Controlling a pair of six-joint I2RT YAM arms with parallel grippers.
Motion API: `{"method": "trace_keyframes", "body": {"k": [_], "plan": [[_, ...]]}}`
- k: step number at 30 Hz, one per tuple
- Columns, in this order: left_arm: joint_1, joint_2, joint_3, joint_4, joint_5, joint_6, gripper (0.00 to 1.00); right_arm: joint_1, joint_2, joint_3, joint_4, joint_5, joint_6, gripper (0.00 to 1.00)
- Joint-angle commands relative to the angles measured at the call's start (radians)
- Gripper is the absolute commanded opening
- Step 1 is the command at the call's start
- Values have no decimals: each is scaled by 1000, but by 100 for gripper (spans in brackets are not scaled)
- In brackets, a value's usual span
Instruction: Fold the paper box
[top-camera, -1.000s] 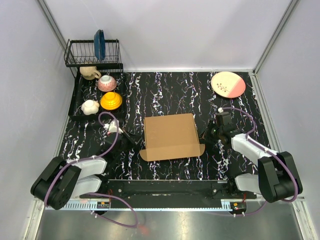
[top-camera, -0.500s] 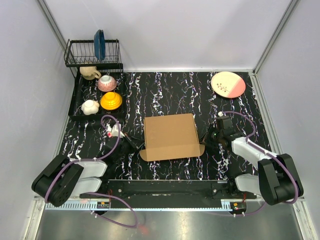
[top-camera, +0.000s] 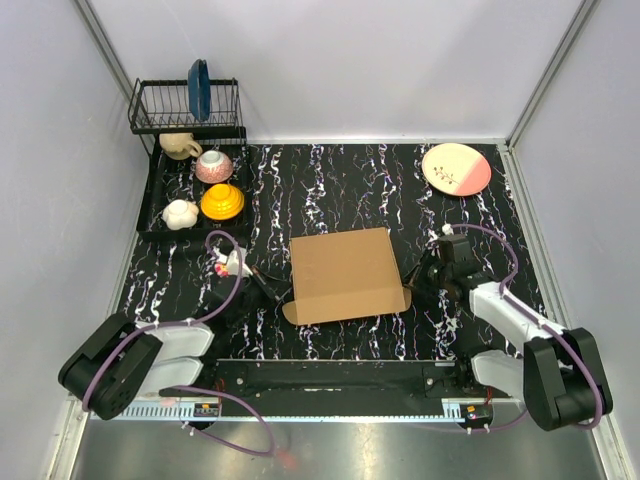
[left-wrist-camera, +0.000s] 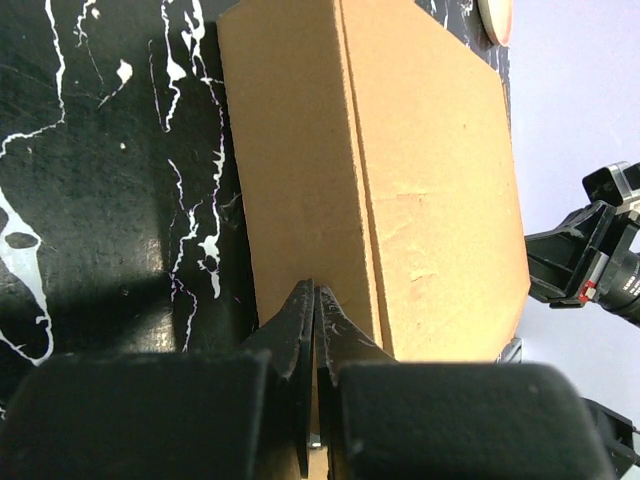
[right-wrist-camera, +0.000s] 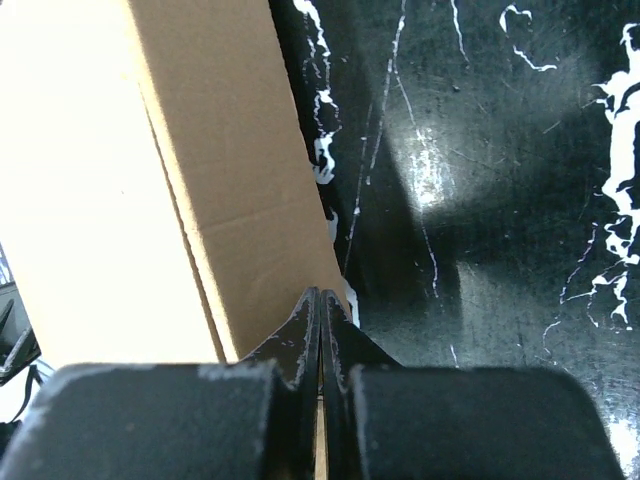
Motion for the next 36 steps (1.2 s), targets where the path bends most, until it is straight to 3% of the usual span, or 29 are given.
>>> {"method": "trace_keyframes", "body": {"k": [1, 7, 18, 29, 36], "plan": [[-28, -59, -2, 62, 109, -2, 0, 11, -65, 21, 23, -139, 28, 0], [-28, -141, 32, 5, 137, -13, 0, 11, -130, 56, -30, -152, 37, 0], [-27, -380, 222, -366, 114, 62, 0, 11, -161, 203, -106, -187, 66, 0], [14, -325, 368, -458, 132, 73, 0, 11, -109, 306, -107, -187, 108, 0], [48, -293, 457, -554, 189, 50, 0, 11, -101, 375, -202, -181, 141, 0]]}}
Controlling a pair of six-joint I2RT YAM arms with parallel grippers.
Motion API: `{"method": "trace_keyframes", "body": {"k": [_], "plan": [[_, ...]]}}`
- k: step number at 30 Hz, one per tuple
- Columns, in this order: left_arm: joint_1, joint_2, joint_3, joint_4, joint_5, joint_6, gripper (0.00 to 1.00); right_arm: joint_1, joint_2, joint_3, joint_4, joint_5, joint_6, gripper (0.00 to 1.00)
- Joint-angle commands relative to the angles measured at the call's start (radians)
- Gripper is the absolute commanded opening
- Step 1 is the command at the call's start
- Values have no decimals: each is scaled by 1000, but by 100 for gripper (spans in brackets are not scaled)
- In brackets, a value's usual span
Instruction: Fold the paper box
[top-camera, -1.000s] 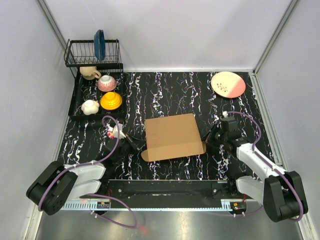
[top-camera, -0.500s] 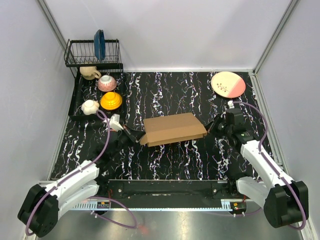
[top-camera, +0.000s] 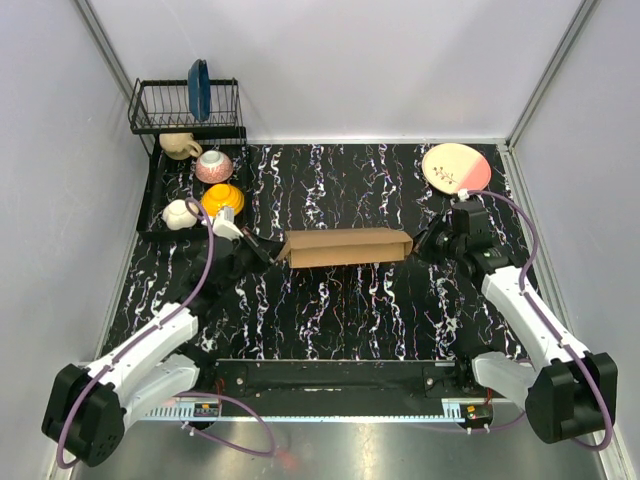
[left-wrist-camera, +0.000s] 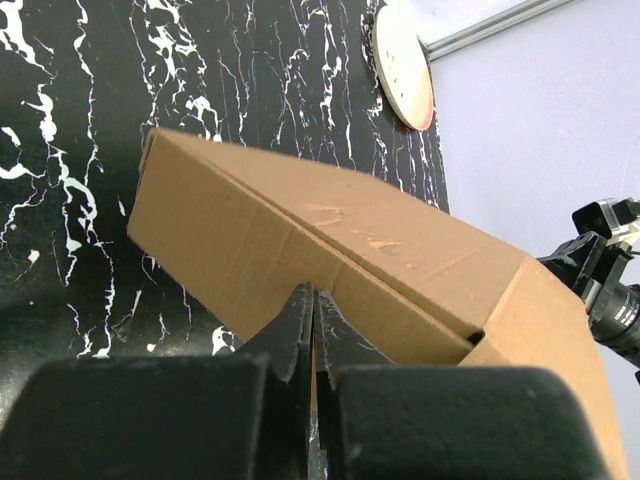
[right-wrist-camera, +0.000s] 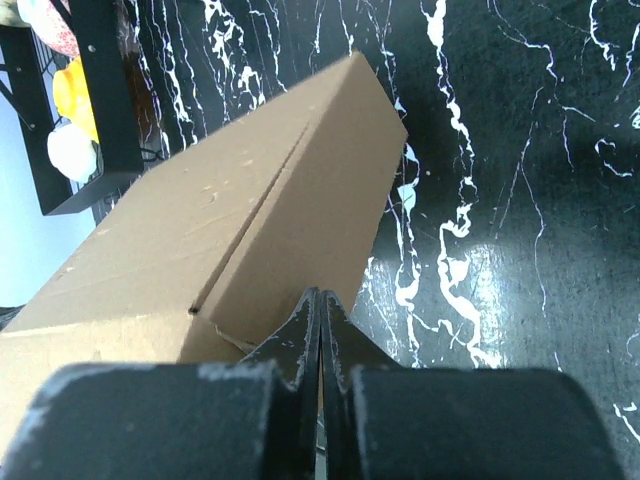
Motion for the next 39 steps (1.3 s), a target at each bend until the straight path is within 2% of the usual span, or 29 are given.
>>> {"method": "trace_keyframes", "body": {"k": [1, 9, 16, 25, 39], "plan": [[-20, -6, 82, -1, 202, -47, 0, 31, -22, 79, -12, -172, 67, 0], [-17, -5, 85, -56, 190, -25, 0, 31, 16, 71, -6, -156, 59, 0], [-14, 12, -32, 52, 168, -47, 0, 31, 24, 12, 26, -139, 44, 0], [20, 58, -105, 88, 145, -27, 0, 31, 15, -48, 27, -103, 9, 0], [61, 31, -75, 17, 122, 16, 1, 31, -59, 39, -124, 44, -111, 6]]}}
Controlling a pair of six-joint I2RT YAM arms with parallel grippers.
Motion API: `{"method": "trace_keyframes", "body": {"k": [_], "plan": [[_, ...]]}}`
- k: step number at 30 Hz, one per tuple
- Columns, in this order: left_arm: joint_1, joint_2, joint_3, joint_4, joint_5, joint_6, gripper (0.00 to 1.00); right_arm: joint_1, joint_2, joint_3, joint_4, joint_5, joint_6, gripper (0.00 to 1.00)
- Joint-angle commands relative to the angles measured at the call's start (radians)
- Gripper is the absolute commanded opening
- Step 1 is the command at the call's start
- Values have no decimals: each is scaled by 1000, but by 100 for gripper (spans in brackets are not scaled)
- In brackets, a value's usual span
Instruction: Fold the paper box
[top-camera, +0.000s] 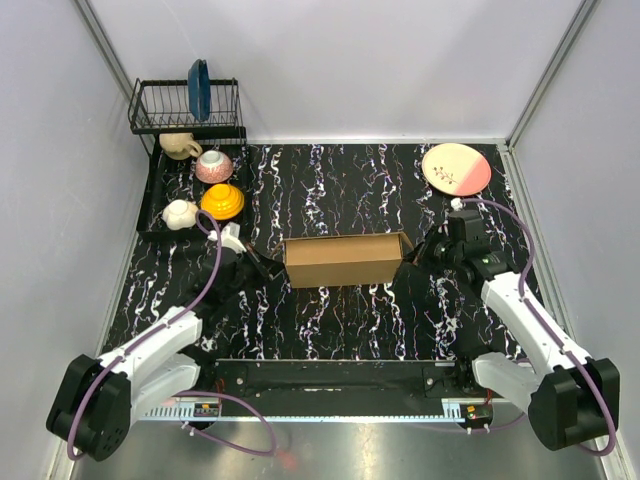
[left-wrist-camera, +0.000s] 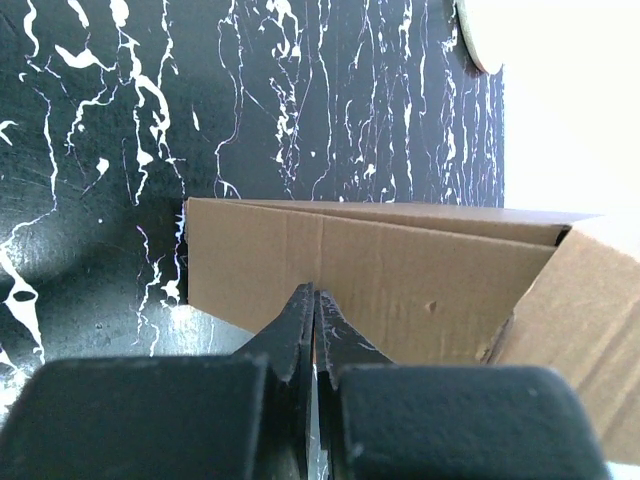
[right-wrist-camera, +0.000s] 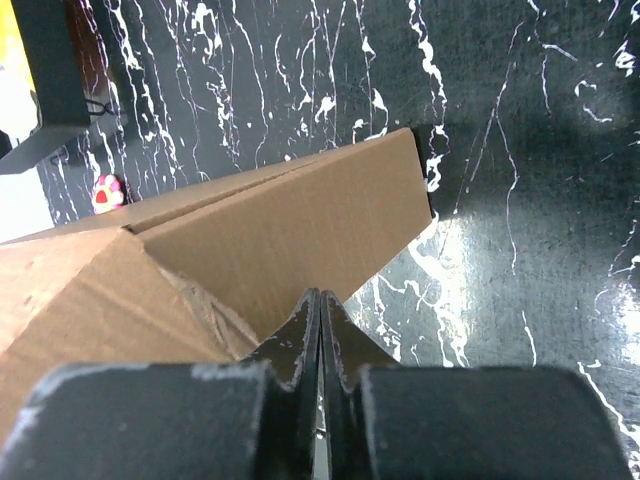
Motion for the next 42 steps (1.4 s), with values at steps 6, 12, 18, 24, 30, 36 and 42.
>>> {"method": "trace_keyframes", "body": {"k": [6, 12, 18, 24, 30, 36, 42], "plan": [[11, 3, 57, 7, 36, 27, 2, 8, -65, 140, -125, 90, -112, 12], [17, 6, 69, -2, 45, 36, 1, 7, -134, 228, -239, 141, -167, 21], [22, 6, 68, -3, 50, 41, 2, 10, -195, 293, -271, 191, -241, 38], [22, 14, 60, 7, 51, 39, 2, 7, -180, 270, -184, 115, -238, 45], [22, 24, 74, 9, 57, 38, 2, 22, -171, 279, -179, 67, -316, 49], [22, 35, 94, 0, 64, 44, 2, 90, -137, 272, -182, 124, -355, 49], [24, 35, 99, -3, 70, 50, 2, 102, -96, 262, -155, 179, -361, 49]]}}
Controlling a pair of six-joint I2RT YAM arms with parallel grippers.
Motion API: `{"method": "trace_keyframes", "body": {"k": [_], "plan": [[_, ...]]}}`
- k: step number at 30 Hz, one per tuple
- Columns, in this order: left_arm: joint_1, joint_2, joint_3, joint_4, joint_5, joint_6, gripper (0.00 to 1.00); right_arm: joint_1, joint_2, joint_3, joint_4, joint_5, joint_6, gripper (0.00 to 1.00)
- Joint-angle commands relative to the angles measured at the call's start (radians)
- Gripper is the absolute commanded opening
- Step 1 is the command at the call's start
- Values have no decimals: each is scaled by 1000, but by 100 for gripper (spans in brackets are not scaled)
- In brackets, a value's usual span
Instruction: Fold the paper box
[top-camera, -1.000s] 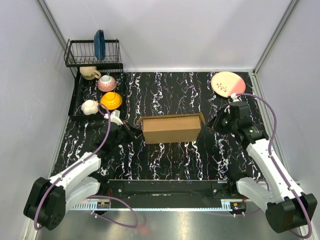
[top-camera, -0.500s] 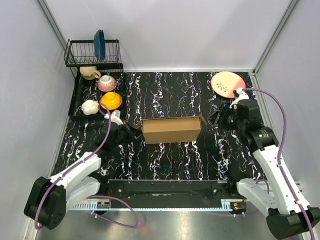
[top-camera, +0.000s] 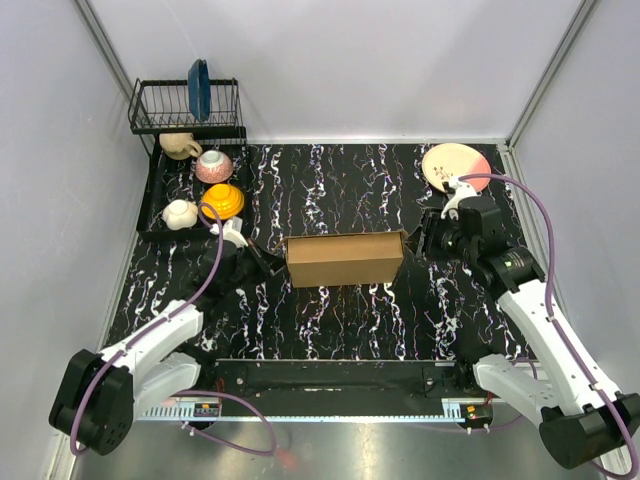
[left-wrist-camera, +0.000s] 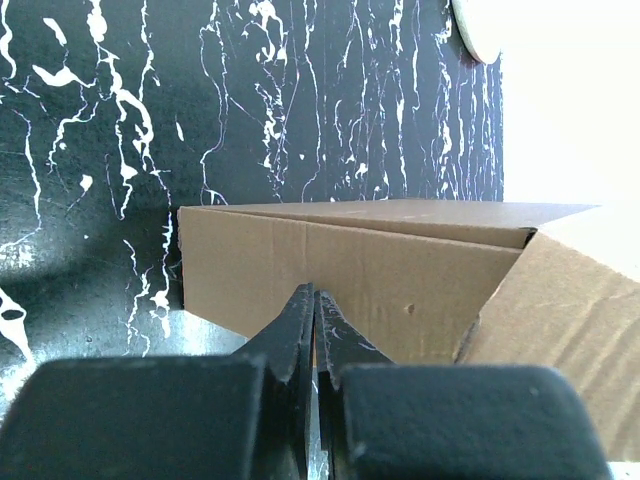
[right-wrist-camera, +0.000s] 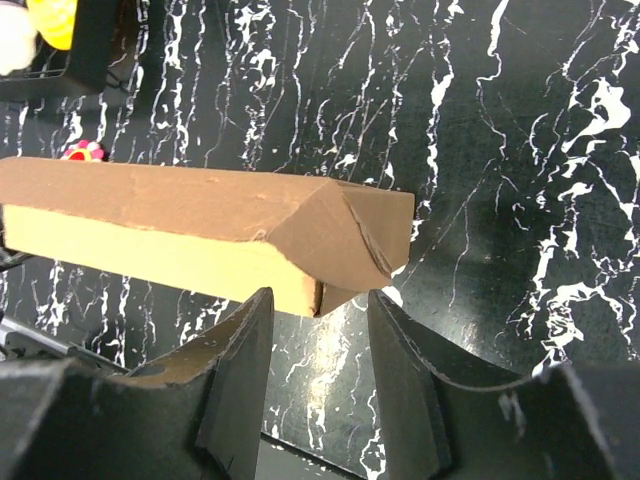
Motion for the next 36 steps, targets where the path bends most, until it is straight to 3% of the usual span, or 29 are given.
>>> {"method": "trace_keyframes", "body": {"k": [1, 16, 21, 29, 32, 36], "plan": [[6, -3, 47, 24, 27, 17, 2, 6, 31, 5, 61, 73, -30, 48], [25, 3, 65, 1, 54, 37, 2, 8, 102, -38, 167, 141, -41, 36], [31, 8, 79, -18, 56, 49, 2, 8, 100, -61, 210, 133, -35, 22], [46, -12, 93, -65, 45, 70, 3, 8, 106, -69, 225, 142, -30, 15], [54, -32, 99, -96, 31, 83, 9, 8, 108, -69, 225, 142, -26, 14], [60, -108, 103, -154, -36, 124, 38, 8, 116, -64, 219, 142, -19, 14]]}}
